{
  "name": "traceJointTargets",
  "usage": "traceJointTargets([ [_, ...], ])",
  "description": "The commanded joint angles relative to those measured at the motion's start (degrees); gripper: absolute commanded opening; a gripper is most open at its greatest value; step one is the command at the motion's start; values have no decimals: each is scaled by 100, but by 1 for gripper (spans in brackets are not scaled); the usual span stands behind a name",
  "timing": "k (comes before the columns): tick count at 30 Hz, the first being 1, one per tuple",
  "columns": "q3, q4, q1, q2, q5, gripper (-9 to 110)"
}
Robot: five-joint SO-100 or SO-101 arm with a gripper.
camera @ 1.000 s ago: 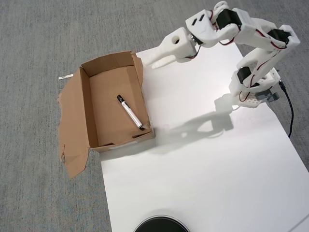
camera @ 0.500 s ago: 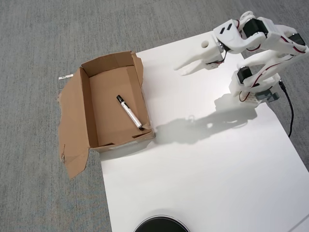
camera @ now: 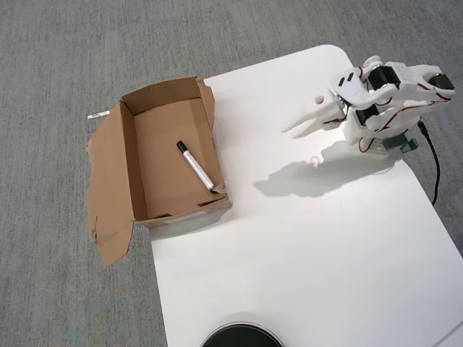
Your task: Grasp a pen and put it in the box.
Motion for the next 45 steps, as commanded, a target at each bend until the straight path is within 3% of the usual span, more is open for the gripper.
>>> traceJointTargets([
  [1, 611, -35, -242, 580, 541, 16],
  [18, 2228, 62, -207, 1345, 611, 16],
  [24, 2237, 923, -207, 1345, 602, 14],
  [30, 2237, 2039, -207, 1345, 602, 0],
  [45, 2237, 2452, -198, 1345, 593, 1],
])
